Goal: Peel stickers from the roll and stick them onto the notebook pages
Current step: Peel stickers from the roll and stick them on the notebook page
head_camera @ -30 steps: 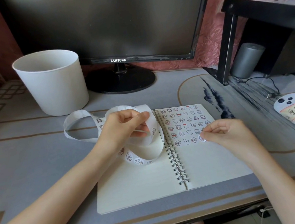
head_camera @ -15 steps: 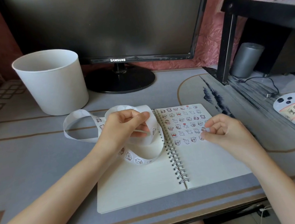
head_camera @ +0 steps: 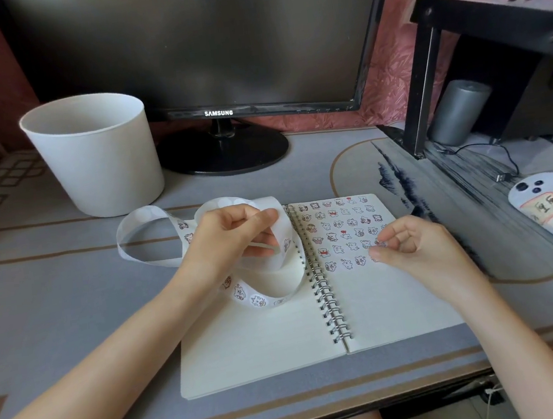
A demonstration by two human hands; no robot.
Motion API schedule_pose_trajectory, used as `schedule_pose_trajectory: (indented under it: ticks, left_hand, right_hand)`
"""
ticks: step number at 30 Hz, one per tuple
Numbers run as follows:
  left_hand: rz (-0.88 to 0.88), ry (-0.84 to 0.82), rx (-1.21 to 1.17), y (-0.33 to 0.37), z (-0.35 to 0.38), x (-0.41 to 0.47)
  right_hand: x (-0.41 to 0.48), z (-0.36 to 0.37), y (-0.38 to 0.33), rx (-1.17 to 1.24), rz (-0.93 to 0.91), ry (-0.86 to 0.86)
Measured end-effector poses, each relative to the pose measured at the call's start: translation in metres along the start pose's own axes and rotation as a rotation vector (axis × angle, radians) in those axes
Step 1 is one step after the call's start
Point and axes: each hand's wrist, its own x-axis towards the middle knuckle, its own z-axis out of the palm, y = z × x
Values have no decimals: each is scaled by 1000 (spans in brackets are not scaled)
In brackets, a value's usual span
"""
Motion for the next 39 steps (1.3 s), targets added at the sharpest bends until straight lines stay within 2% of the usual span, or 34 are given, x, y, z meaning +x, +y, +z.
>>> schedule_pose_trajectory:
  ticks: [9,15,19,23,28,33,39]
  left_hand:
    - [0,-2,18,-1,-1,0]
    - [-16,-9,-9,2,1,-2]
    - [-19,-24,-6,2,0,-1]
    - [-10,-27,-9,1,1,-1]
    - [1,-35,-39,2,1,-2]
    - [19,-31,-31,-1,0,0]
    - [56,-70,-59,-3,0,1]
  right_hand:
    - [0,-1,2,56,5,4]
    - [0,-10,2,70,21,-127]
    - [2,-11,-5,78,31,-73]
    - [1,0,-31,136,-132,0]
    - [-5,32,-63,178,-326,-157]
    - [-4,50,-67,221,-352,-220]
    - [-3,53,-66,368,-340,-194]
